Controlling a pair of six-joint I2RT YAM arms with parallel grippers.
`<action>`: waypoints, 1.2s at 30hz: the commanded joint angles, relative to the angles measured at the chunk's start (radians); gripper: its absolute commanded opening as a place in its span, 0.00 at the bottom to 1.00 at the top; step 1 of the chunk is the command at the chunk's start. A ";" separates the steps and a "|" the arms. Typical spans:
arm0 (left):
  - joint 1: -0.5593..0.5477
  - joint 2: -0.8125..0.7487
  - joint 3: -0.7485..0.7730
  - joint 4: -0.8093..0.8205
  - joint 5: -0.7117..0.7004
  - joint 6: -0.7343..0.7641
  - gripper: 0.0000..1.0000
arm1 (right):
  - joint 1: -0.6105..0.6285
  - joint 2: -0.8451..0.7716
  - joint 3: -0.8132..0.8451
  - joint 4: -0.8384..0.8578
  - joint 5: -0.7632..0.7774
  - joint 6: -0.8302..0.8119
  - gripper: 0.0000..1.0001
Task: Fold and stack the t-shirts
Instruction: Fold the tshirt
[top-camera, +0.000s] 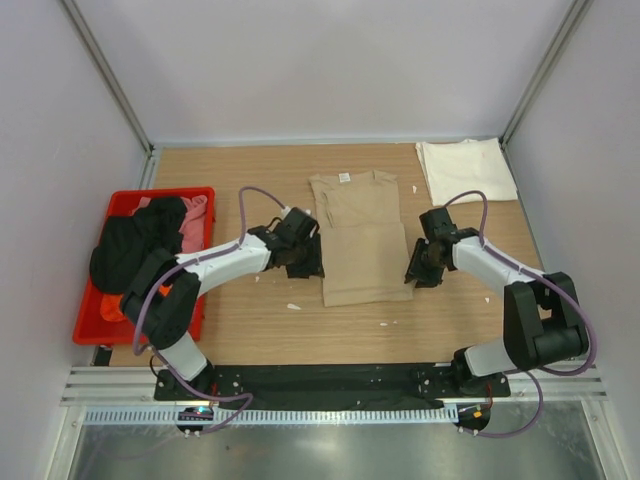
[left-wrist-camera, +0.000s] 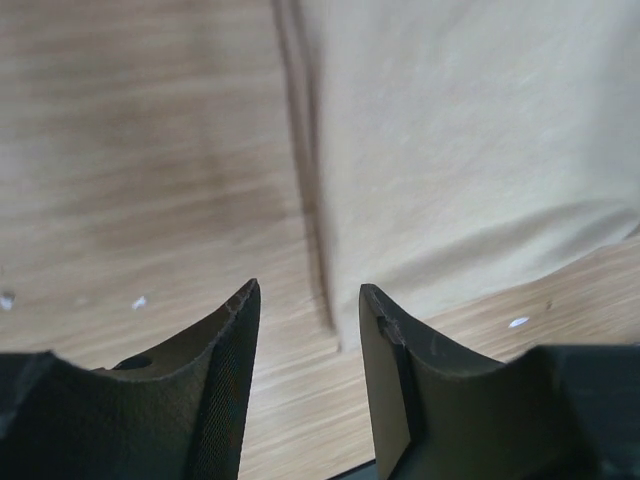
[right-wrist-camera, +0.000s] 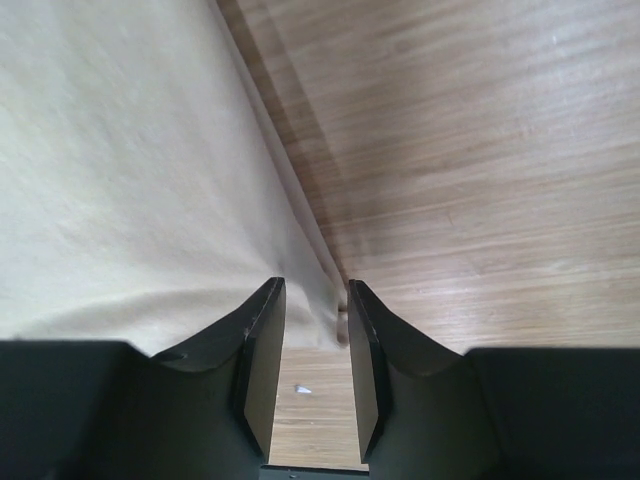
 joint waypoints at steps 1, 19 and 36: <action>0.013 0.063 0.114 -0.025 -0.032 0.051 0.46 | -0.002 0.037 0.058 -0.009 0.013 -0.024 0.37; -0.092 0.062 0.099 0.150 0.071 -0.023 0.37 | -0.002 -0.014 0.055 -0.078 0.088 -0.017 0.32; -0.158 0.091 -0.085 0.106 -0.105 -0.125 0.36 | 0.003 -0.048 -0.125 0.006 -0.036 0.026 0.15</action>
